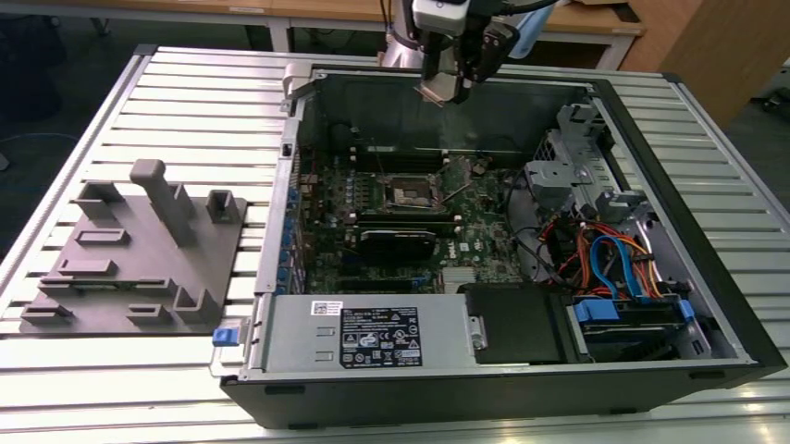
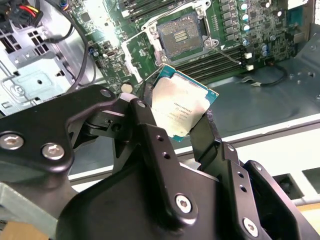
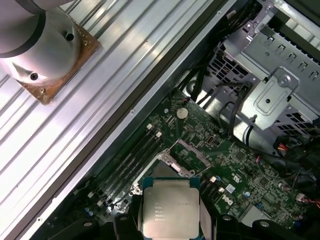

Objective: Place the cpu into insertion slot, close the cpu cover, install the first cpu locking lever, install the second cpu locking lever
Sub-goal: 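Place the cpu into insertion slot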

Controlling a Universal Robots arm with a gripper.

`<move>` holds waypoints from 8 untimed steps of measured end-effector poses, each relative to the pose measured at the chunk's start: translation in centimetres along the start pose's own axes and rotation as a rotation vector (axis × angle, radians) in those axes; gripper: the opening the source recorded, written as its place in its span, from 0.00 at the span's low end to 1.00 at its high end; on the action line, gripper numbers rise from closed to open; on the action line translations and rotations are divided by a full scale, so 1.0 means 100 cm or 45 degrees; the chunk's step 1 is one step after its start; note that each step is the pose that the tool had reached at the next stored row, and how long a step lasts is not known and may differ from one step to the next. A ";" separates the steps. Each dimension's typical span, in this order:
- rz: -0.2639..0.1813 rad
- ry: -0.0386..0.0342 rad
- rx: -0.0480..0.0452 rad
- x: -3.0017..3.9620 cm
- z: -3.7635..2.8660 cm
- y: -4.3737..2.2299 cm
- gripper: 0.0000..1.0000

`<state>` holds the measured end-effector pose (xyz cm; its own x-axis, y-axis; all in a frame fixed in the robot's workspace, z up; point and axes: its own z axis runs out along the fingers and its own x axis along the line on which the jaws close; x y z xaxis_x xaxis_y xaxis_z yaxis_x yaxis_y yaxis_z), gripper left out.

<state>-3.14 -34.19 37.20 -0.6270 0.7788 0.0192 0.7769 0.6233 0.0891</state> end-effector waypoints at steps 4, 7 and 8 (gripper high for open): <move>0.019 -0.0016 0.000 0.0000 0.0000 0.0000 0.54; 0.021 -0.0018 -0.001 0.0000 0.0000 0.0000 0.54; 0.021 -0.0018 0.000 0.0000 0.0000 0.0000 0.54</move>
<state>-3.14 -34.19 37.20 -0.6140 0.7891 0.0193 0.7871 0.6103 0.0891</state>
